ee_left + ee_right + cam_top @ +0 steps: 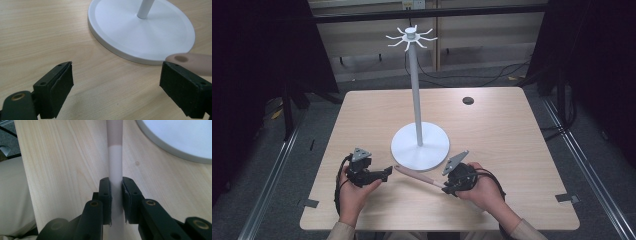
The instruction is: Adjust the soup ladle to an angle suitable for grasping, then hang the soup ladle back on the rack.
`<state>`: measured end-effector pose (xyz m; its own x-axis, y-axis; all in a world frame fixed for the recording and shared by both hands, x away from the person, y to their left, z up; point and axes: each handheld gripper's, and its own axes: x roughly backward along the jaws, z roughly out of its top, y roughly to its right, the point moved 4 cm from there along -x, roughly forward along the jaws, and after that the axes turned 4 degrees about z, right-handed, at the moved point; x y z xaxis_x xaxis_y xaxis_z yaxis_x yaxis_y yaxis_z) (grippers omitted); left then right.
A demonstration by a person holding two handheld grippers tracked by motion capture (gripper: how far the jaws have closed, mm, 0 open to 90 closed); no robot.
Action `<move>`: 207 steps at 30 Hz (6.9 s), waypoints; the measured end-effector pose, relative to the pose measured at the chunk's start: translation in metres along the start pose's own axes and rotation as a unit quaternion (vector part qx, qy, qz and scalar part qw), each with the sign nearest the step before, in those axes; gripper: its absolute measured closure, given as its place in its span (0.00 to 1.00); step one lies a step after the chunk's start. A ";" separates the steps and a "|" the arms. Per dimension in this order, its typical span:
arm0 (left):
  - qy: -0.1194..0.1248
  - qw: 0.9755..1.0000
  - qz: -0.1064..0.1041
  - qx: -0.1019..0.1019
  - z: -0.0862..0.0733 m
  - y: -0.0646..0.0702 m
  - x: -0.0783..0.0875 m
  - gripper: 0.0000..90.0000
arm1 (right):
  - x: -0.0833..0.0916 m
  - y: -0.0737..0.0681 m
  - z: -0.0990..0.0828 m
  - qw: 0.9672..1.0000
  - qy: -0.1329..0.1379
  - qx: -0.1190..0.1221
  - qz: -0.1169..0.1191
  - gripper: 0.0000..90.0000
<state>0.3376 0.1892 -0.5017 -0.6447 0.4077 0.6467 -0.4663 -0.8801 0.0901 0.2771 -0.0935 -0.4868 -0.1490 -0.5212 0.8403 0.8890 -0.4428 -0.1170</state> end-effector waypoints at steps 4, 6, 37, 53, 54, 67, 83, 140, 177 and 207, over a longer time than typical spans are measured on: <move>-0.004 1.000 -0.002 0.007 -0.002 -0.001 -0.001 0.13 | 0.005 0.004 -0.002 1.000 0.010 -0.009 -0.008 0.88; -0.008 1.000 -0.005 0.002 -0.002 0.000 -0.002 0.12 | 0.009 0.006 -0.003 0.999 0.022 -0.020 -0.015 0.88; 0.065 0.980 -0.184 0.028 0.033 0.072 0.009 0.22 | 0.040 0.009 0.008 0.977 0.196 -0.038 -0.076 0.88; 0.125 0.952 -0.268 0.078 0.050 0.103 0.011 0.67 | 0.031 -0.003 0.022 0.971 0.224 -0.037 -0.069 0.88; 0.127 0.953 -0.265 0.076 0.051 0.104 0.012 0.70 | 0.030 -0.004 0.023 0.971 0.225 -0.036 -0.068 0.88; 0.137 0.945 -0.293 0.041 0.062 0.120 0.025 0.86 | 0.029 -0.007 0.025 0.967 0.243 -0.040 -0.066 0.87; 0.121 0.953 -0.277 -0.001 0.083 0.121 0.040 0.87 | 0.040 -0.003 0.015 0.961 0.262 -0.046 -0.081 0.54; 0.121 0.961 -0.233 -0.081 0.199 0.124 0.071 0.87 | 0.032 0.019 -0.052 0.961 0.217 -0.125 -0.115 0.05; 0.136 0.964 -0.218 -0.074 0.234 0.116 0.061 0.87 | 0.034 0.018 -0.052 0.961 0.222 -0.124 -0.110 0.05; 0.150 0.969 -0.183 -0.073 0.231 0.095 0.060 0.87 | 0.033 0.019 -0.053 0.962 0.218 -0.126 -0.107 0.05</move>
<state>0.3951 0.0737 -0.2793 -0.5573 0.7575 0.3400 -0.7633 -0.6286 0.1494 0.2661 -0.1576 -0.4893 -0.5328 -0.6309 0.5640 0.6934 -0.7075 -0.1364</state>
